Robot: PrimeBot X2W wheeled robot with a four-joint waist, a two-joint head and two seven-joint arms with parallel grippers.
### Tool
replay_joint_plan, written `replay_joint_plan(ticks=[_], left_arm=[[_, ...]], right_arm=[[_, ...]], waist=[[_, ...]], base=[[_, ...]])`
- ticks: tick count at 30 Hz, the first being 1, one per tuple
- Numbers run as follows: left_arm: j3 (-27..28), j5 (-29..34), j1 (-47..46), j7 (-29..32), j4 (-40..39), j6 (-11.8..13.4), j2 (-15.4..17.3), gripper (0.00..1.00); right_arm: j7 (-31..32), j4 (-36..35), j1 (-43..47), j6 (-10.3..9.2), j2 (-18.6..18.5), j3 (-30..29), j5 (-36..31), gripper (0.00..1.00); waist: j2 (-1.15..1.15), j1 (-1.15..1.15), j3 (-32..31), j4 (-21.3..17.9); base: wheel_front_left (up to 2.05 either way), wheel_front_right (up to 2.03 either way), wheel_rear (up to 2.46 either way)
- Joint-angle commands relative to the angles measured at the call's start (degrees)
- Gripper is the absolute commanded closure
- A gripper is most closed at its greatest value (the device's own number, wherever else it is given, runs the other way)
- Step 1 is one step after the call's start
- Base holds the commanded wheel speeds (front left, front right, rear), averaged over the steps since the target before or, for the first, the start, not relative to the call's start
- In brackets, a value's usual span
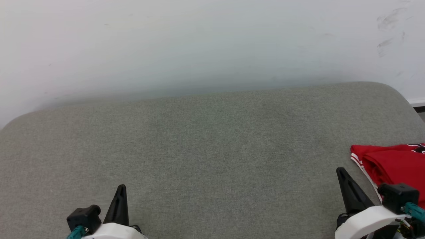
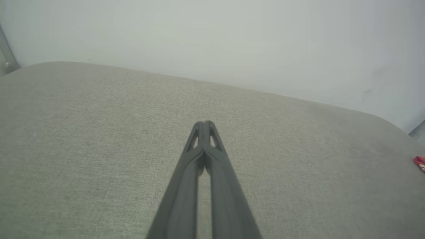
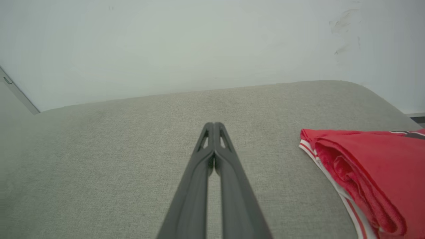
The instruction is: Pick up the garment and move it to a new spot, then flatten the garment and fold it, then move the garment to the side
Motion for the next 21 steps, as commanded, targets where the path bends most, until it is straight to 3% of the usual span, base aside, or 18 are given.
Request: replay_joint_plan(ticks=[1, 21], left_arm=[[1.0, -2.4, -1.6, 0.6, -0.7, -0.5, 0.1, 1.00], [5.1, -19.0, -3.6, 5.5, 0.2, -3.9, -2.0, 1.00]], right_arm=[[0.2, -0.5, -1.6, 0.00, 0.0, -0.5, 2.9, 1.00], [2.1, 2.4, -3.7, 0.00, 1.2, -2.6, 22.5, 1.00]], waist=[[0.00, 0.00, 0.0, 0.1], [0.00, 0.00, 0.4, 0.8]], base=[[0.00, 0.00, 0.00], [0.00, 0.00, 0.00]])
